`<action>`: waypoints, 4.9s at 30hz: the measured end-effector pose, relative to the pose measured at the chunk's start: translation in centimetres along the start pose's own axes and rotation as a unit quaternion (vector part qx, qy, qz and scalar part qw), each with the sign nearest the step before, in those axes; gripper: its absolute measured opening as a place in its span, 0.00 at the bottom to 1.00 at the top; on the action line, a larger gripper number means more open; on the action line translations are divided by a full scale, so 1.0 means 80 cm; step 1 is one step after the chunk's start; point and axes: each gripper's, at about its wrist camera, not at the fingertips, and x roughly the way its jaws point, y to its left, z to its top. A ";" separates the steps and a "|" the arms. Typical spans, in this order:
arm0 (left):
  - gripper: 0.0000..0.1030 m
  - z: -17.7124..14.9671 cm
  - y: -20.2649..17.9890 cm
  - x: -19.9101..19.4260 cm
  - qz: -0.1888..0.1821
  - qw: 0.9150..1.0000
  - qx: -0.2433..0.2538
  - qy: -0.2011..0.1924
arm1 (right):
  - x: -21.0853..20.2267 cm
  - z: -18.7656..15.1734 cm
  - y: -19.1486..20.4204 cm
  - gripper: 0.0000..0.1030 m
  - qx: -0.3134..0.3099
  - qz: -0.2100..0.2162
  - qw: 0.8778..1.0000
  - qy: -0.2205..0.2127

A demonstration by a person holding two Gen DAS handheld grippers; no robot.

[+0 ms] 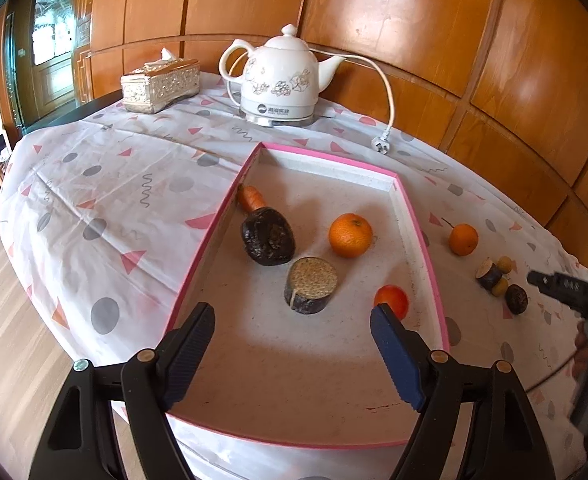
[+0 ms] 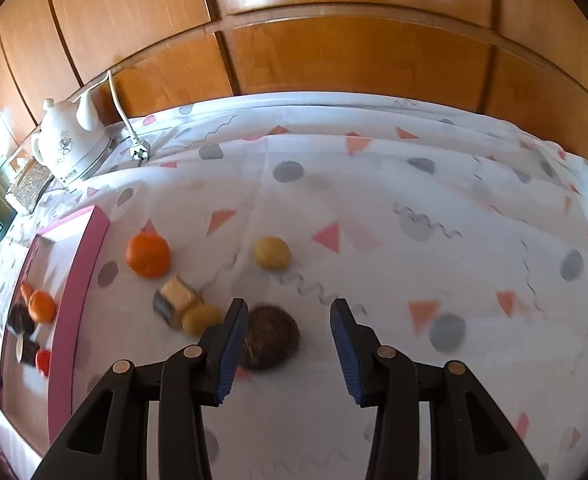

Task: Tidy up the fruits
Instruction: 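Reach the right gripper to the small yellow round fruit and grasp it, then carry the yellow fruit with the right gripper into the tray and release, then reach the left gripper to the small tangerine on the cloth and grasp it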

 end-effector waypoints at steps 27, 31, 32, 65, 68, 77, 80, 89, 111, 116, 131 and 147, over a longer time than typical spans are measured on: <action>0.80 -0.004 0.028 -0.001 0.046 0.998 -0.041 0.005 | 0.041 0.040 0.026 0.27 -0.026 -0.021 0.999 -0.006; 0.81 -0.004 0.027 -0.002 0.042 0.998 -0.041 0.003 | 0.011 0.037 0.035 0.27 -0.031 -0.001 0.999 -0.031; 0.82 -0.004 0.027 -0.003 0.042 0.998 -0.041 0.003 | 0.003 0.035 0.040 0.27 -0.035 0.008 0.999 -0.036; 0.84 -0.008 0.034 -0.022 0.028 0.998 -0.055 -0.014 | -0.038 -0.107 0.245 0.29 -0.220 0.182 0.957 0.052; 0.84 -0.008 0.033 -0.022 0.028 0.998 -0.053 -0.014 | -0.046 -0.107 0.242 0.30 -0.220 0.172 0.960 0.036; 0.86 -0.008 0.028 -0.024 0.026 0.998 -0.047 -0.017 | -0.059 -0.114 0.215 0.34 -0.189 0.111 0.976 -0.006; 0.87 -0.008 0.027 -0.025 0.025 0.998 -0.045 -0.019 | -0.059 -0.114 0.200 0.34 -0.169 0.112 0.979 -0.003; 0.87 -0.009 0.020 -0.026 0.023 0.999 -0.036 -0.019 | -0.058 -0.114 0.135 0.37 -0.096 0.092 0.991 0.001; 0.89 -0.013 -0.021 -0.019 -0.002 1.000 0.022 -0.004 | -0.077 -0.141 -0.091 0.44 0.149 -0.109 0.982 -0.027; 0.89 -0.007 -0.039 -0.018 -0.012 0.999 0.050 -0.005 | -0.084 -0.150 -0.118 0.44 0.175 -0.128 0.976 -0.030; 0.90 0.015 -0.131 0.000 -0.074 0.983 0.164 0.027 | -0.094 -0.167 -0.166 0.48 0.209 -0.202 0.955 -0.053; 0.99 0.046 -0.212 0.037 -0.113 0.970 0.212 0.040 | -0.083 -0.175 -0.190 0.58 0.214 -0.245 0.942 -0.082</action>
